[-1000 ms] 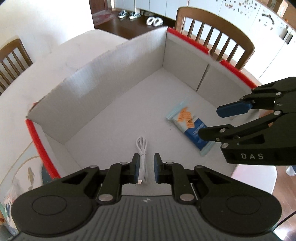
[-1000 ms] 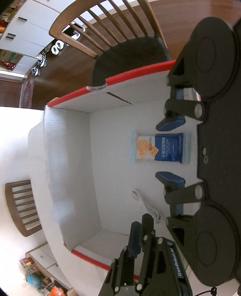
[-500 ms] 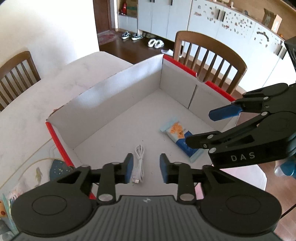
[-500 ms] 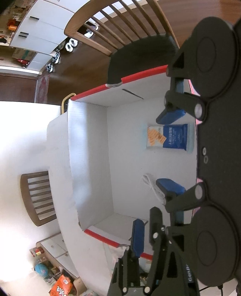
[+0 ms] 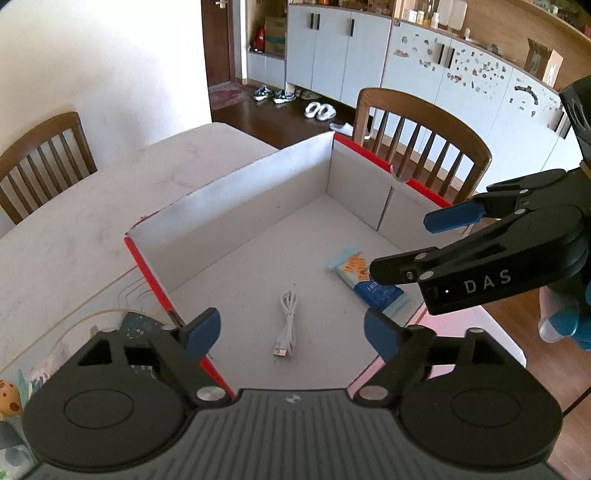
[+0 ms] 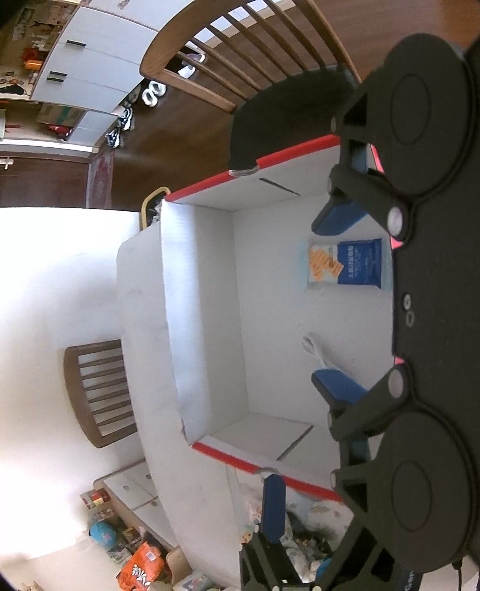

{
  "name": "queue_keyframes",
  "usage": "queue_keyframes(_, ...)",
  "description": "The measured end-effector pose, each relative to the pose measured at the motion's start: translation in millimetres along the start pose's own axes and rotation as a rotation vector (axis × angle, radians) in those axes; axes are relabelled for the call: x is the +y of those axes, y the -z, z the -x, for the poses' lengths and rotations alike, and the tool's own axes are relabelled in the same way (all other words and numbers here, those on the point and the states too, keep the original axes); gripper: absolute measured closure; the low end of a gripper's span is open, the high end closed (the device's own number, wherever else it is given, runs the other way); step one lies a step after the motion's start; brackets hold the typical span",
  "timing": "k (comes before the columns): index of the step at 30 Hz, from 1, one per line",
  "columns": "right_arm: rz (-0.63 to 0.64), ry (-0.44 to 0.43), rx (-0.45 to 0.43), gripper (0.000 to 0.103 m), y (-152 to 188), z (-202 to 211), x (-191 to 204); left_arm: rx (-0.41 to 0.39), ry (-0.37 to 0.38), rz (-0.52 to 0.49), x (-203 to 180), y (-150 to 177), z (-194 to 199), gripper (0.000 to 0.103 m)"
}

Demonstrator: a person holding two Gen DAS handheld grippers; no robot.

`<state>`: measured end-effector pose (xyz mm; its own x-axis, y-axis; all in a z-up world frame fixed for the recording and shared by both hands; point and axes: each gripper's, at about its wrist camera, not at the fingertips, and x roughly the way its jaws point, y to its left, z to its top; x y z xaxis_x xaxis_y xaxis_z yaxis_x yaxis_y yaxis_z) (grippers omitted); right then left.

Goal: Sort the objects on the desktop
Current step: 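Withdraw both tools from the box back toward the snack pile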

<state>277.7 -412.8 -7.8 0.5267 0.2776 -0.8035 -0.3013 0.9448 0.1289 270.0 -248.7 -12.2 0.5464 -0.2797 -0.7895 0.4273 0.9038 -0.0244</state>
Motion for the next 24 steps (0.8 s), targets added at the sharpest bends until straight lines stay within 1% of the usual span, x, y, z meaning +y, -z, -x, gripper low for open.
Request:
queue_keyframes(1,-0.002,-0.001,-0.009,0.018,0.3,2.6,1.5,-0.011,-0.006,-0.003,-0.2,1.5,3.2,0.014)
queue_keyframes(2,-0.002,-0.002,-0.017,0.017,0.6,5.0,3.1,-0.019,-0.009,-0.003,0.4,3.8,6.3,0.011)
queue_keyframes(3,-0.003,-0.005,-0.028,0.017,1.2,8.6,4.9,-0.027,-0.010,0.001,1.5,5.6,9.8,0.005)
queue_keyframes(4,-0.005,-0.009,-0.039,0.015,1.6,11.8,6.6,-0.035,-0.009,0.011,3.3,7.8,13.5,0.001)
queue_keyframes(5,-0.007,-0.013,-0.048,0.015,2.2,15.3,7.6,-0.040,-0.009,0.021,5.4,9.8,16.6,0.000)
queue_keyframes(8,-0.019,-0.003,-0.095,0.014,4.8,26.0,13.2,-0.050,-0.014,0.049,11.4,15.2,25.0,0.000)
queue_keyframes(14,-0.036,-0.007,-0.123,0.014,11.5,38.4,27.5,-0.094,-0.021,0.071,22.4,28.2,44.9,0.000)
queue_keyframes(19,-0.049,-0.013,-0.140,0.014,15.2,46.8,42.1,-0.114,-0.026,0.066,31.5,40.1,60.2,0.000)
queue_keyframes(20,-0.048,-0.013,-0.143,0.014,15.7,47.8,46.2,-0.119,-0.031,0.060,32.6,42.6,63.7,0.000)
queue_keyframes(22,-0.041,-0.018,-0.150,0.014,16.6,49.8,53.9,-0.142,-0.065,0.039,34.1,48.3,73.3,0.000)
queue_keyframes(24,-0.037,-0.016,-0.155,0.014,17.9,52.2,61.8,-0.156,-0.062,0.030,36.3,52.6,81.9,0.000)
